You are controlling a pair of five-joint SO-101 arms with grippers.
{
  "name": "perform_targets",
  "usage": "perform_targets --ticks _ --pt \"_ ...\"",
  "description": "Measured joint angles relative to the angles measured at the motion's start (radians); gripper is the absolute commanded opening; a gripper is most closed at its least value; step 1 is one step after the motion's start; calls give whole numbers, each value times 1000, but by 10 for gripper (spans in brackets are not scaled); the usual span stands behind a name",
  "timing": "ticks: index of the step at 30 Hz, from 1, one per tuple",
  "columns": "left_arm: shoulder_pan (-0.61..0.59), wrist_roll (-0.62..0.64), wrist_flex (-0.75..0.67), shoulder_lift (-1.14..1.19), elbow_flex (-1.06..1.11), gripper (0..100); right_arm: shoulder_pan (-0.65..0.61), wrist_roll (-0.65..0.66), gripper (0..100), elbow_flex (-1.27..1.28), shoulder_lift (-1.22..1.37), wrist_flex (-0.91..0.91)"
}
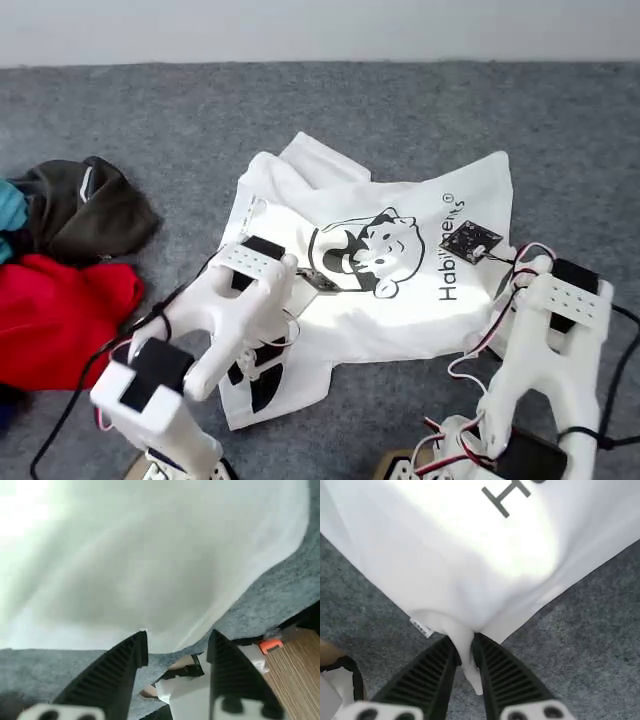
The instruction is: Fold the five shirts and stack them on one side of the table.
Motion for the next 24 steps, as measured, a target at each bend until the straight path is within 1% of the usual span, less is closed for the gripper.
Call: perform_targets --ticks 8,15,19,22,24 --pt "0 0 -58 126 -20 96 0 0 9 0 0 0" --pt "12 54 -77 133 -25 29 0 0 9 -17 0 5" --pt "12 55 -83 41 -21 13 0 0 9 -61 0 8" --pt "12 55 -92 -103 -23 13 0 0 9 -117 0 46" --pt "12 55 -72 -213 -29 13 0 -8 9 -167 0 81"
